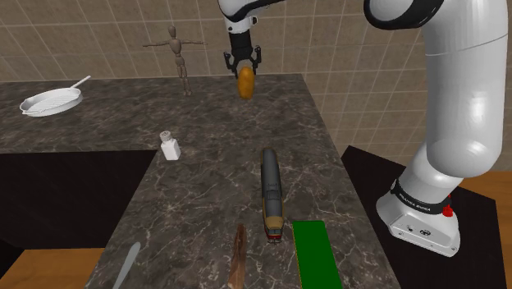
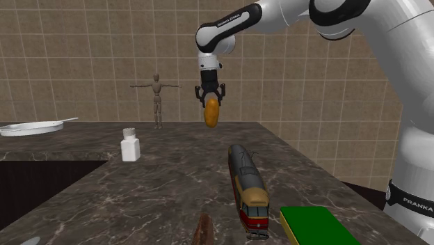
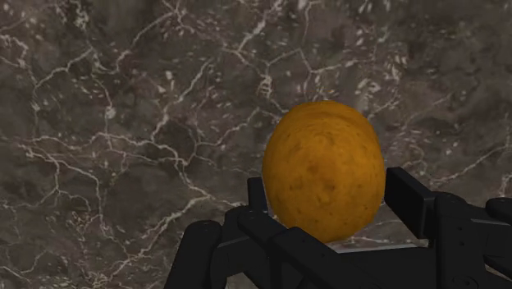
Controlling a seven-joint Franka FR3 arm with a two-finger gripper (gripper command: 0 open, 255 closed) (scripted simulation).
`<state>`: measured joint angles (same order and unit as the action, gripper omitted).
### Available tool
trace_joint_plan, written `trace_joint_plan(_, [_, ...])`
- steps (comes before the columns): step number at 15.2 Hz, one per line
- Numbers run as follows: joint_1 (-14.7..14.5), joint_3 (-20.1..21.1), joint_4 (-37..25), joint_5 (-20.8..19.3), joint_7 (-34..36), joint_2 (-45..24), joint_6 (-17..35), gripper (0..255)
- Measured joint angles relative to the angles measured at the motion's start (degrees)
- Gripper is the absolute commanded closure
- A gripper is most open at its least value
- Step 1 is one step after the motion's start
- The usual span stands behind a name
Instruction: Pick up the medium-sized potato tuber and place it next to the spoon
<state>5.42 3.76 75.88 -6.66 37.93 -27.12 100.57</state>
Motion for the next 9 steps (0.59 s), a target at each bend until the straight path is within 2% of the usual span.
trace_joint_plan(9, [-0.6, 0.2, -6.3, 0.0, 0.0, -0.1, -6.3, 255])
